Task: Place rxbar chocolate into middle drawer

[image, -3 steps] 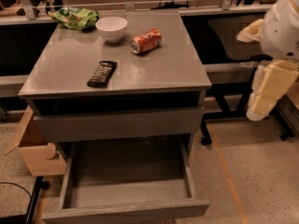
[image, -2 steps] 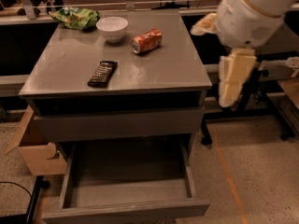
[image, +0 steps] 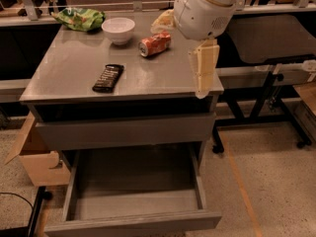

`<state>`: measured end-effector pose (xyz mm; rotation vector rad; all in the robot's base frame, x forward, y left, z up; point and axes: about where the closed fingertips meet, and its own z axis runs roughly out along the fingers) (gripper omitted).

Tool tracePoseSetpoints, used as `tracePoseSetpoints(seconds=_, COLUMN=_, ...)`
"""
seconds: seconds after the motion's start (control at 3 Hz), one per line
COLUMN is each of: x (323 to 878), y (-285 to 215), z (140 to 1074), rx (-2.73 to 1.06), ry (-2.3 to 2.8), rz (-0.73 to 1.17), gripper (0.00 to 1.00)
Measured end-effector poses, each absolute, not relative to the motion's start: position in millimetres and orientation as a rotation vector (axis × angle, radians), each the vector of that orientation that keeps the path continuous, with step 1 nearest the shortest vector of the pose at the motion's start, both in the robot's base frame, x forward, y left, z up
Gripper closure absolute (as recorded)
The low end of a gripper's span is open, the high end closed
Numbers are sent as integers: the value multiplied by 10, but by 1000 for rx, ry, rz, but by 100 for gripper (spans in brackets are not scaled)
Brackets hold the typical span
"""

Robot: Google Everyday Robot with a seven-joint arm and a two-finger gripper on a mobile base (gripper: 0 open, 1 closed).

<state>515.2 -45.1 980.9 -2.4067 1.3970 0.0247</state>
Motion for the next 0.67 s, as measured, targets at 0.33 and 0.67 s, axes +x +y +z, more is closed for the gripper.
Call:
tracePoseSetpoints(seconds=0.33, x=5177, y=-430, z=9821, rx=-2399, ry=1389, rz=14, gripper=0)
tracePoseSetpoints(seconds=0.67, x=5399, y=-277, z=9883, rx=-2488, ry=1258, rz=-60, gripper=0)
